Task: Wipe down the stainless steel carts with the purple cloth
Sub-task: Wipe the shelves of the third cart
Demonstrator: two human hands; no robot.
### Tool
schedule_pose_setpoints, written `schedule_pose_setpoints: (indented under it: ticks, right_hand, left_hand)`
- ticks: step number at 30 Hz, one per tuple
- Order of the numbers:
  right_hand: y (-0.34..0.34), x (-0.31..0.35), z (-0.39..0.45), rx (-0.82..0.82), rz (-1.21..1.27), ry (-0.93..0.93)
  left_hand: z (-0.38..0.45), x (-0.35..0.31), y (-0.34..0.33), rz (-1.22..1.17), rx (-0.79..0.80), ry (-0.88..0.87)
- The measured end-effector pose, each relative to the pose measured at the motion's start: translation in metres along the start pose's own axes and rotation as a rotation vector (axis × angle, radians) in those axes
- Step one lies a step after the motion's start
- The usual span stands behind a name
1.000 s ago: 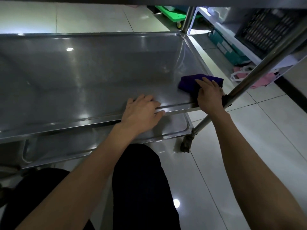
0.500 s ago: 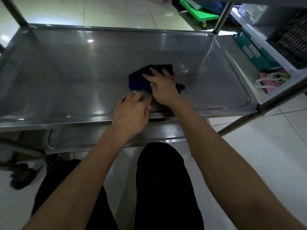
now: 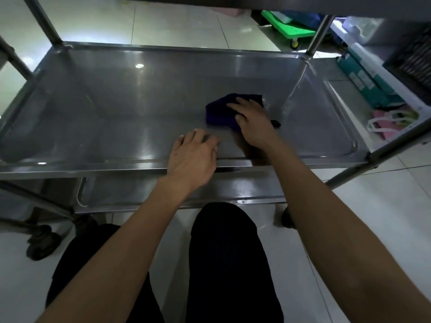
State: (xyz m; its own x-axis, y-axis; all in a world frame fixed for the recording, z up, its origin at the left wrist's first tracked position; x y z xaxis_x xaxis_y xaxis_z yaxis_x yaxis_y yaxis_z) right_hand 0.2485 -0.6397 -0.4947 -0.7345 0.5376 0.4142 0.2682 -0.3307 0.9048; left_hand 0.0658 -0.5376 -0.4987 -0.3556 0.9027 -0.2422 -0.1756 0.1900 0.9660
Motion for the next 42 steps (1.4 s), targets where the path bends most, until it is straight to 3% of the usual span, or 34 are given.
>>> schedule_pose_setpoints:
  ticks: [5,9,12,24,30,37,39,42]
  right_hand:
    - [0.033,-0.071,-0.025,-0.099,-0.074,-0.091]
    - [0.061,-0.121,-0.042,-0.105,-0.111,-0.185]
    - [0.075,-0.147,-0.050,-0.150,-0.153,-0.273]
    - [0.100,-0.185,-0.038,-0.218,-0.216,-0.411]
    - [0.091,-0.179,-0.029,-0.179,-0.216,-0.440]
    - [0.045,-0.110,0.015,0.011,-0.159,-0.230]
    - [0.031,-0.086,0.029,0.039,-0.137,-0.191]
    - [0.008,-0.047,0.047,0.070,-0.109,-0.126]
  left_hand:
    - [0.021,-0.034,-0.005,-0.070,-0.028,0.129]
    - [0.042,-0.085,-0.016,-0.082,0.010,-0.015]
    - [0.049,-0.104,-0.024,-0.065,0.059,0.010]
    - [0.053,-0.104,-0.033,-0.037,0.042,0.009]
    - [0.052,-0.097,-0.036,-0.055,0.014,-0.016]
    - [0.058,-0.072,-0.016,-0.243,0.077,-0.081]
    - [0.057,-0.044,-0.005,-0.312,0.028,-0.056]
    - [0.046,0.004,0.006,-0.161,-0.099,0.048]
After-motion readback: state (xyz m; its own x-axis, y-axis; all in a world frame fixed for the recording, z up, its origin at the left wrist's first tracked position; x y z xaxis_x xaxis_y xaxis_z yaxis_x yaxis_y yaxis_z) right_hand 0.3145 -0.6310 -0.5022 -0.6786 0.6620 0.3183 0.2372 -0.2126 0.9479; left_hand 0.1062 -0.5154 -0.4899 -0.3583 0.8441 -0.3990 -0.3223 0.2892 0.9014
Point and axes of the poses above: each hand's wrist, its own z-axis towards the middle knuckle, its own y-axis out of the back of the hand, x = y × z, the point moved 1 cm from there along z, towards the middle knuckle, and after that the axes turned 4 degrees about y, right-handed, at the moved point
